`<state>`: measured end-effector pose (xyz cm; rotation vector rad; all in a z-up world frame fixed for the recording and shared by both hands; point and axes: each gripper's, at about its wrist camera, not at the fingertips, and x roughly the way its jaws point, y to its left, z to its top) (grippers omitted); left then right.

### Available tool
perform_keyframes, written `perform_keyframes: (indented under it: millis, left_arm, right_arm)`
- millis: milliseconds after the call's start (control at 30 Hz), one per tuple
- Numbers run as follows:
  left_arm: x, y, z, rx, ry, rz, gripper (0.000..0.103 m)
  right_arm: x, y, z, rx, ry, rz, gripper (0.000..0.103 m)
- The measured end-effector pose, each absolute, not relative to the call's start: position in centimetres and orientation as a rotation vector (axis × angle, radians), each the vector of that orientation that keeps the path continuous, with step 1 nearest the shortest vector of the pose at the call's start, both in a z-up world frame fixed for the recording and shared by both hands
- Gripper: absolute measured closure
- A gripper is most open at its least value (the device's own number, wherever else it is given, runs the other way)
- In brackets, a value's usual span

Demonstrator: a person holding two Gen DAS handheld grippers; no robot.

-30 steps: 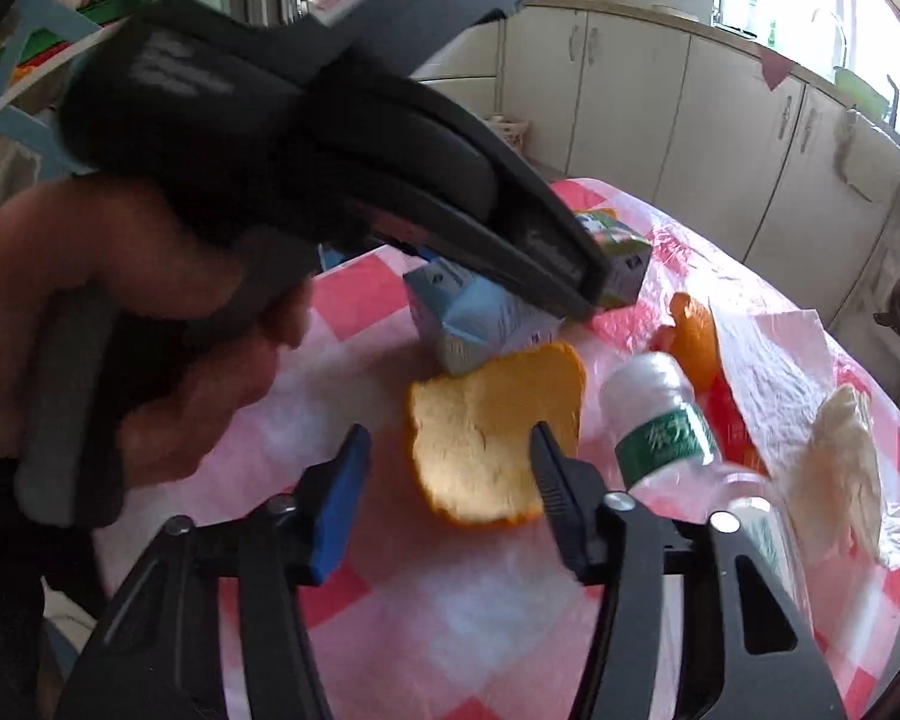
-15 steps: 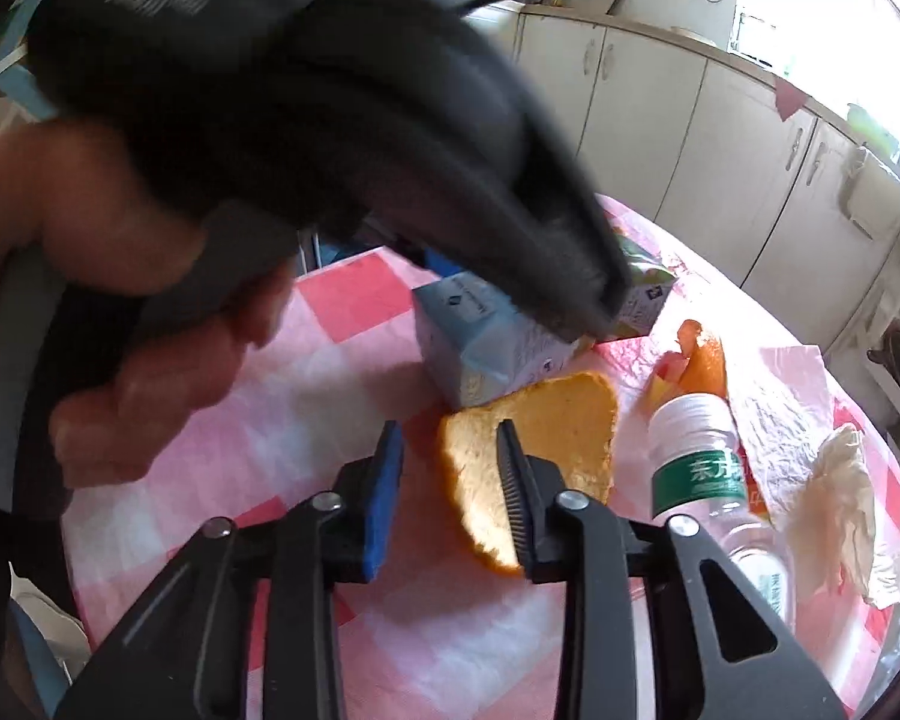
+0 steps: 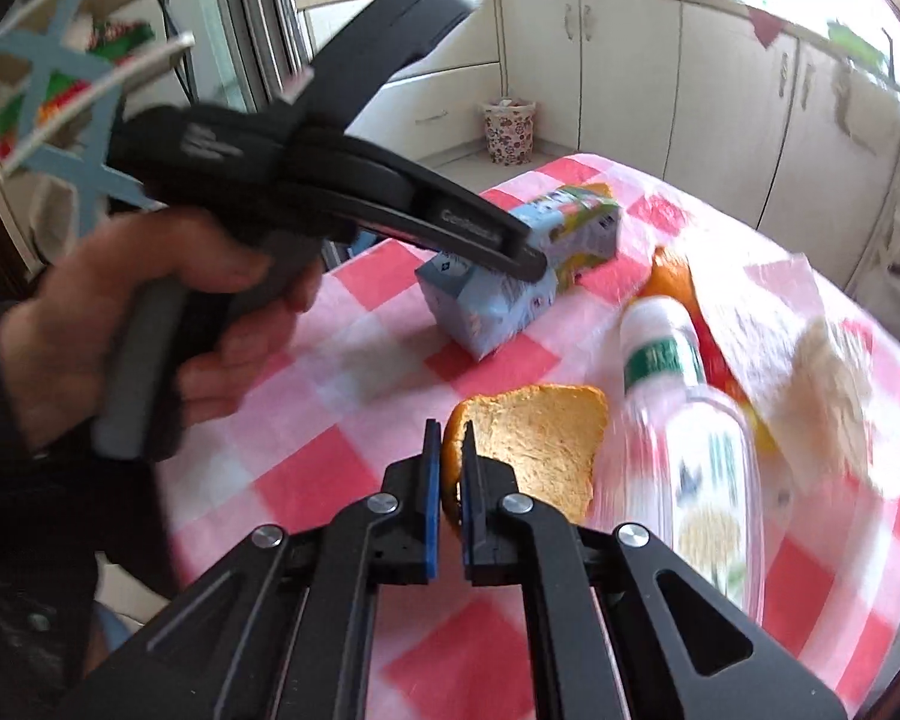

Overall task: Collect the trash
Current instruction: 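Close the left tool on the carton while the right tool closes on the large peel, then carry the carton and peel to the yellow bucket and open both tools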

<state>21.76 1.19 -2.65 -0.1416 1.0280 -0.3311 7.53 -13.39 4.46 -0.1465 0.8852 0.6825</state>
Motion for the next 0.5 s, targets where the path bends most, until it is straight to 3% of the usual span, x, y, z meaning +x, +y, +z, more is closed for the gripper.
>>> perform_keyframes:
  millis: [500]
  left_arm:
    - [19.6, 0.9, -1.8, -0.164, 0.981, -0.342, 0.073]
  right_arm:
    - [2.4, -21.7, 7.5, 0.146, 0.857, 0.657, 0.097]
